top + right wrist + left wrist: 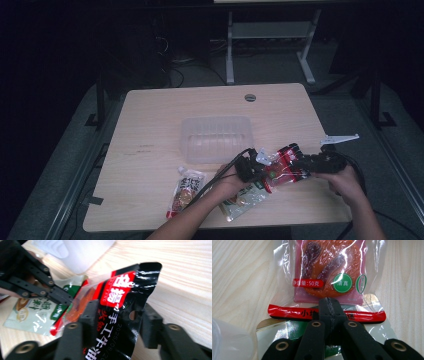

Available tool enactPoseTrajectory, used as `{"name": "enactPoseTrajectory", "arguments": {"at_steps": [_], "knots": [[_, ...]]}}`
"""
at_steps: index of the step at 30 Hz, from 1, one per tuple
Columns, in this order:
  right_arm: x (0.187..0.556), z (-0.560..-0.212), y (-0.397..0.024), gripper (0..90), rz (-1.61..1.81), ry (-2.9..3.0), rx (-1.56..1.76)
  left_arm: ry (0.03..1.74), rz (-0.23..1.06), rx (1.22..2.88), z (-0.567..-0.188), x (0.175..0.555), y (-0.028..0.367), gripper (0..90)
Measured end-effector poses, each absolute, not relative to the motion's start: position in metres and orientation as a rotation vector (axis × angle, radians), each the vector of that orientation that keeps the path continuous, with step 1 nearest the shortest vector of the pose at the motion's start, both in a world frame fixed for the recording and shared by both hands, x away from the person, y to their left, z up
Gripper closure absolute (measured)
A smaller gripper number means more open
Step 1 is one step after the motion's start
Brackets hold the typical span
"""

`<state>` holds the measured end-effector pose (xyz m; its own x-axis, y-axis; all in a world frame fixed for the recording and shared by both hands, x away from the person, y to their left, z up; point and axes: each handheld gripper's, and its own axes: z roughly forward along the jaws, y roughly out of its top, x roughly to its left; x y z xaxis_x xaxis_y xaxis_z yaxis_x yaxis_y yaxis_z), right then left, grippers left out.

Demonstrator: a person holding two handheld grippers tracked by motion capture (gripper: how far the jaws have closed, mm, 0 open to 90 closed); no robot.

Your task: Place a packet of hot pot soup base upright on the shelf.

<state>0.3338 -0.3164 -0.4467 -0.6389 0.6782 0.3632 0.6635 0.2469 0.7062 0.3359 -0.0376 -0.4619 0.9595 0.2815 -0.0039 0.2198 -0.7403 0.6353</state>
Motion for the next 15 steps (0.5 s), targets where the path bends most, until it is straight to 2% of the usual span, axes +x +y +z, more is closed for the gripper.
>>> {"name": "enactPoseTrajectory", "arguments": {"at_steps": [6, 15], "knots": [[0.3325, -0.4434, -0.3145, 73.0, 1.400, 2.488, 1.289, 0.354, 0.119, 2.431, -0.4619, 0.3360, -0.0376, 89.9], [0.3320, -0.4409, -0.3108, 85.8, 1.406, 2.514, 1.209, 0.356, 0.117, 2.426, -0.4622, 0.3365, -0.0374, 89.9]]}}
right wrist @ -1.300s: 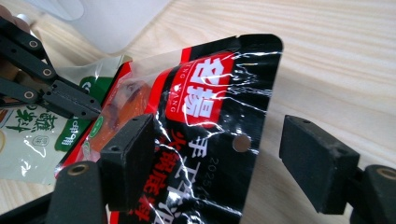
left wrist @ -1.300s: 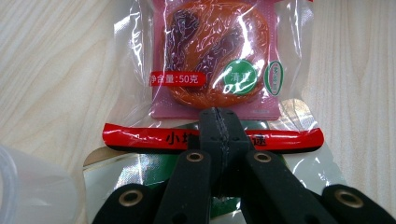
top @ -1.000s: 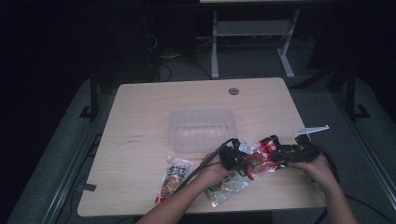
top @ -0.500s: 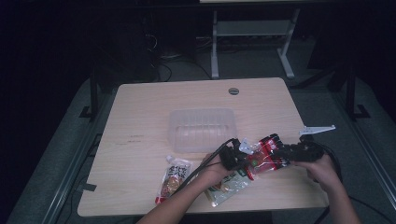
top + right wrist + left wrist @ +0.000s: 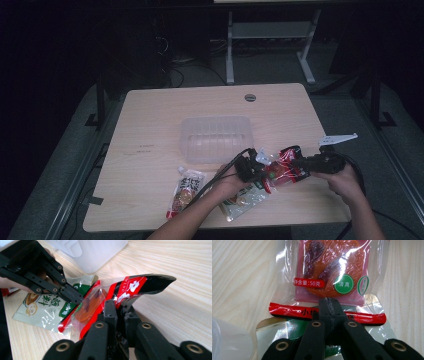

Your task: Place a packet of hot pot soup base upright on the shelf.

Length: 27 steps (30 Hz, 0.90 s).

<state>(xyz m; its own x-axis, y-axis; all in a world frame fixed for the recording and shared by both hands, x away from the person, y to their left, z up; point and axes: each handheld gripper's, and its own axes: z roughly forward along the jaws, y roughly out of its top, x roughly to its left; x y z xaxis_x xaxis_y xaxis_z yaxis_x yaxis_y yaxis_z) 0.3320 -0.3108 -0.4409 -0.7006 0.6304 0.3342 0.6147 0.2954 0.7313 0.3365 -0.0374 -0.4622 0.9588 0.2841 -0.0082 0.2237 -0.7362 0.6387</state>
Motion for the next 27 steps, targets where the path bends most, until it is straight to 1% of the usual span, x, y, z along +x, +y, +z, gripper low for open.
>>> {"name": "enactPoseTrajectory", "arguments": {"at_steps": [5, 12, 16, 17, 20, 27], "knots": [[0.331, -0.439, -0.310, 89.7, 1.435, 2.514, 1.173, 0.357, 0.115, 2.426, -0.462, 0.337, -0.037, 89.9], [0.330, -0.437, -0.309, 89.9, 1.479, 2.507, 1.145, 0.355, 0.112, 2.425, -0.462, 0.337, -0.037, 89.9], [0.329, -0.434, -0.308, 90.0, 1.525, 2.489, 1.130, 0.365, 0.089, 2.425, -0.462, 0.337, -0.035, 89.9], [0.329, -0.432, -0.308, 90.0, 1.557, 2.479, 1.123, 0.392, 0.068, 2.403, -0.462, 0.337, -0.036, 89.9], [0.327, -0.427, -0.310, 90.0, 1.640, 2.430, 1.117, 0.400, 0.052, 2.389, -0.461, 0.339, -0.034, 89.9], [0.323, -0.417, -0.305, 90.0, 1.737, 2.396, 1.060, 0.406, 0.048, 2.355, -0.454, 0.342, -0.032, 89.9]]}}
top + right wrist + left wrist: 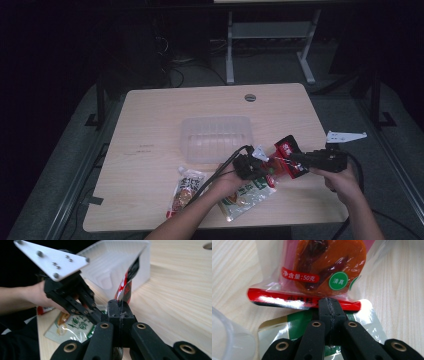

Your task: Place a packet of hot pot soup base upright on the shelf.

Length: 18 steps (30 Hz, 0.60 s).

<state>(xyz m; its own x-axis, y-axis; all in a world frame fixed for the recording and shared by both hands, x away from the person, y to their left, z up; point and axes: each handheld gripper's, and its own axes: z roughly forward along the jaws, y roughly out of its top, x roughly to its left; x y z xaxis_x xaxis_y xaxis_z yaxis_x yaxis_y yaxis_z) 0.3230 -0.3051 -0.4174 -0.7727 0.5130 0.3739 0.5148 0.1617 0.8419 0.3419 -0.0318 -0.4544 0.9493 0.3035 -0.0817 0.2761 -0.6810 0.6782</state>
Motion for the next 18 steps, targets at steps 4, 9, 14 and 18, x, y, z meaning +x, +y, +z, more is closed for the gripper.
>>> {"name": "enactPoseTrajectory", "arguments": {"at_steps": [4, 9, 14, 18], "knots": [[0.320, -0.409, -0.300, 90.0, -1.766, -2.396, -1.042, 0.407, 0.030, 2.335, -0.447, 0.340, -0.029, 89.9], [0.319, -0.400, -0.300, 90.0, -1.837, -2.377, -1.031, 0.378, 0.035, 2.331, -0.431, 0.336, -0.020, 89.8], [0.319, -0.390, -0.304, 90.0, -1.911, -2.341, -1.048, 0.357, 0.047, 2.329, -0.412, 0.331, -0.004, 89.7], [0.321, -0.382, -0.303, 90.0, -1.955, -2.322, -1.050, 0.363, 0.051, 2.313, -0.398, 0.328, 0.018, 85.2]]}}
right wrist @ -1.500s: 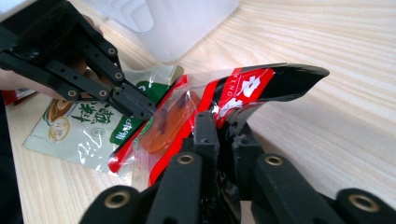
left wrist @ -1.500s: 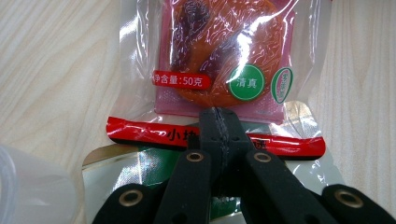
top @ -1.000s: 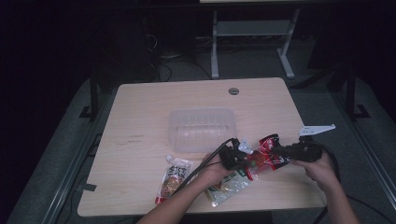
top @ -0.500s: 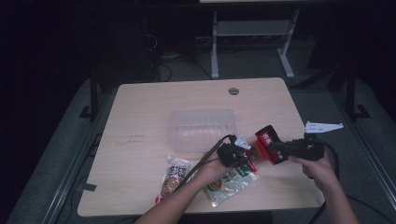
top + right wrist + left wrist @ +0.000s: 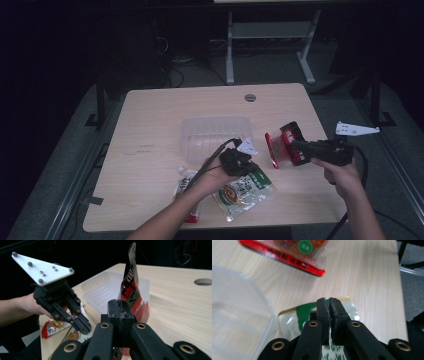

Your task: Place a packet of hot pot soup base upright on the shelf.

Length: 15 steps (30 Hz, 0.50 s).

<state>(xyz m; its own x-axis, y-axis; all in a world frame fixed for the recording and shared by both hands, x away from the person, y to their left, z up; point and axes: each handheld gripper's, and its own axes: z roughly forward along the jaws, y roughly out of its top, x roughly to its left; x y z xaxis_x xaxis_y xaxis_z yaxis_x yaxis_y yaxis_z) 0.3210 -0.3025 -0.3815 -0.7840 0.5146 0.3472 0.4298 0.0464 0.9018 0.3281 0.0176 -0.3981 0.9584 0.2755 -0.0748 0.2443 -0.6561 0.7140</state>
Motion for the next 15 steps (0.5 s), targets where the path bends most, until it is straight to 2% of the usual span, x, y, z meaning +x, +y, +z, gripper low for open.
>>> {"name": "enactPoseTrajectory", "arguments": {"at_steps": [15], "knots": [[0.336, -0.352, -0.279, 90.0, 1.868, 2.175, 0.957, 0.399, 0.020, 2.244, -0.367, 0.305, 0.113, 73.9]]}}
